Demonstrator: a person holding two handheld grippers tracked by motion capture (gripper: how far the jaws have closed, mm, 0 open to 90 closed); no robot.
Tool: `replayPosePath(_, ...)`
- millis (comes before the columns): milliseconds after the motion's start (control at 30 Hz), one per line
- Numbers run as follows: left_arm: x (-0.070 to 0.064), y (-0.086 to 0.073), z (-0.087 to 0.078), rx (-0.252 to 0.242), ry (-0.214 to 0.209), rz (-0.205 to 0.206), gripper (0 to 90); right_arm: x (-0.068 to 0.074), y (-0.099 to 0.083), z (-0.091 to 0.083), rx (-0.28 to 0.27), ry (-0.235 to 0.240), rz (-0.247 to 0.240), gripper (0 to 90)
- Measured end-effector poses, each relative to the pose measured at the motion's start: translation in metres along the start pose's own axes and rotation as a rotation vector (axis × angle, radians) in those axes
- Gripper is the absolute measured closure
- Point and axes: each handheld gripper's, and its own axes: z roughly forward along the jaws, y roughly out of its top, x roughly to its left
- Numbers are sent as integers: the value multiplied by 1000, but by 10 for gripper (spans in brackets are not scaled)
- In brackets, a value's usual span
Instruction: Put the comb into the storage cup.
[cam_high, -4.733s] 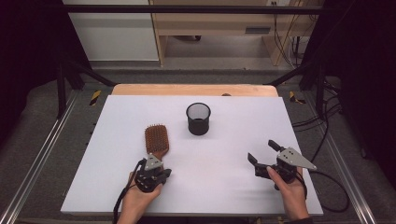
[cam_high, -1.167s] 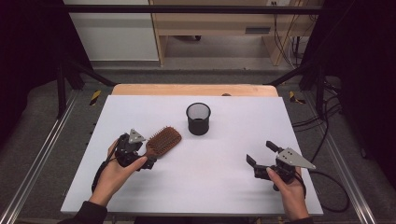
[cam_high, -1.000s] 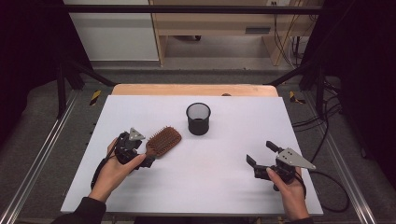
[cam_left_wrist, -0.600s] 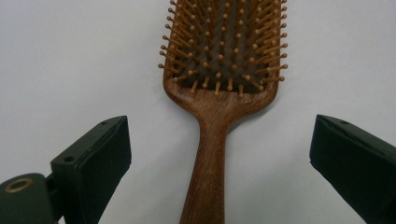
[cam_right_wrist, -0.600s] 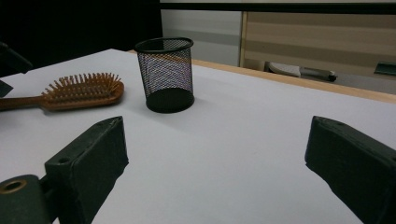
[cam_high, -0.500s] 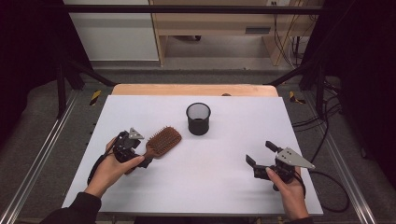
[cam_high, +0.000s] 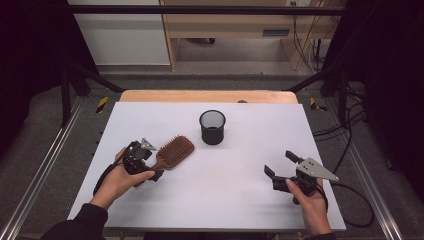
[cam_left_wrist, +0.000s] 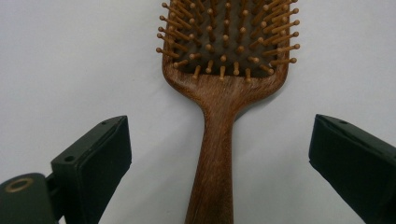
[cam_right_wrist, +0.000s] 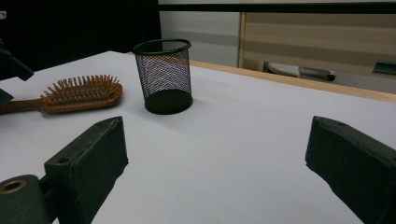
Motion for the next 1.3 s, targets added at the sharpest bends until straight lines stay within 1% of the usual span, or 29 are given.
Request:
replayPosePath(267,-1,-1,1,2,-2,3,64,0,0,0,1,1,2,58)
replayPosePath(433,-2,-3,4,18,-12,9,66,0,0,0,3,2,4,58)
replayPosePath(700,-2,-6,8,31,-20,6,94,0,0,0,4,3,4,58)
replayPosePath(1067,-2,-7,13,43,-28,2,106,0,-1,0,6,4,4,58)
replayPosePath(1133,-3,-6,14,44,-31,2,116,0,-1,0,5,5,5,57)
replayPosePath(1200,-4,-6,14,44,-39,0,145,0,-1,0,6,5,6,58)
replayPosePath(1267,-4,-5,13,42,-44,-7,186,0,-1,0,5,7,5,57)
replayPosePath(1300,-3,-5,13,45,-50,-9,227,0,0,0,4,8,5,57)
